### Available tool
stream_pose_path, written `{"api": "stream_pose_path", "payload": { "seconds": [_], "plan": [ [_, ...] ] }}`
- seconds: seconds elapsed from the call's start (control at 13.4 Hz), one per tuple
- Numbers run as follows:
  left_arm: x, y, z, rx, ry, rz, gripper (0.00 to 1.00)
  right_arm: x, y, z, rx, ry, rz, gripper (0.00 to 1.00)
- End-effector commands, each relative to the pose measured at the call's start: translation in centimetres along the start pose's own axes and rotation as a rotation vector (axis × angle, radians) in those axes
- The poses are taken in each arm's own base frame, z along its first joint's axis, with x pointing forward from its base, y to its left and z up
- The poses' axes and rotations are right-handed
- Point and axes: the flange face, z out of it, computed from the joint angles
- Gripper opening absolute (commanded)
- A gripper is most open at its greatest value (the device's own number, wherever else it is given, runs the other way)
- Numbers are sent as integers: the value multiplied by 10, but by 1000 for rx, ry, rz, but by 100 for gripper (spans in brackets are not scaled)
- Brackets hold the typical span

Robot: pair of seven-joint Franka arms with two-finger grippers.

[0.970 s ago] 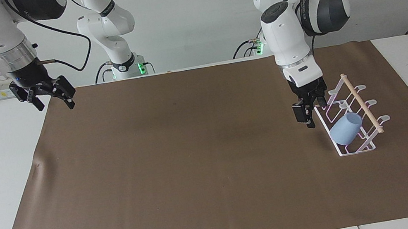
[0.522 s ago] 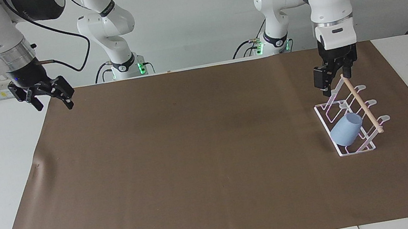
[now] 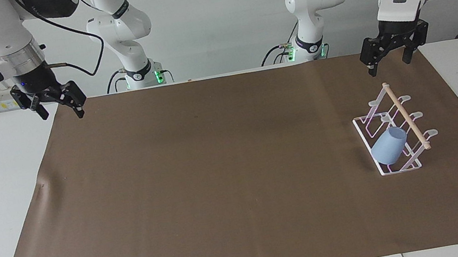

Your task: Hang cup on cup holder

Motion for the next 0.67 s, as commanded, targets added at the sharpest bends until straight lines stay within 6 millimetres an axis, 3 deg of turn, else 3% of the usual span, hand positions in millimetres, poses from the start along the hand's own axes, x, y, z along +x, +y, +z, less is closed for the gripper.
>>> {"api": "stream_pose_path", "payload": {
  "seconds": [0.0, 0.15, 0.37, 0.6],
  "plan": [
    [5, -31, -11, -64, -54, 57, 100, -1, -2, -8, -13, -24, 21, 100],
    [3, -41, -24, -115, -81, 106, 100, -4, -1, -7, -11, -36, 15, 100],
    [2, -40, -35, -112, -122, 179, 100, -5, -2, -4, -13, -38, 21, 100],
    [-8, -40, -33, -110, -190, 184, 100, -10, 0, -6, -12, -46, 17, 100]
  ]
}}
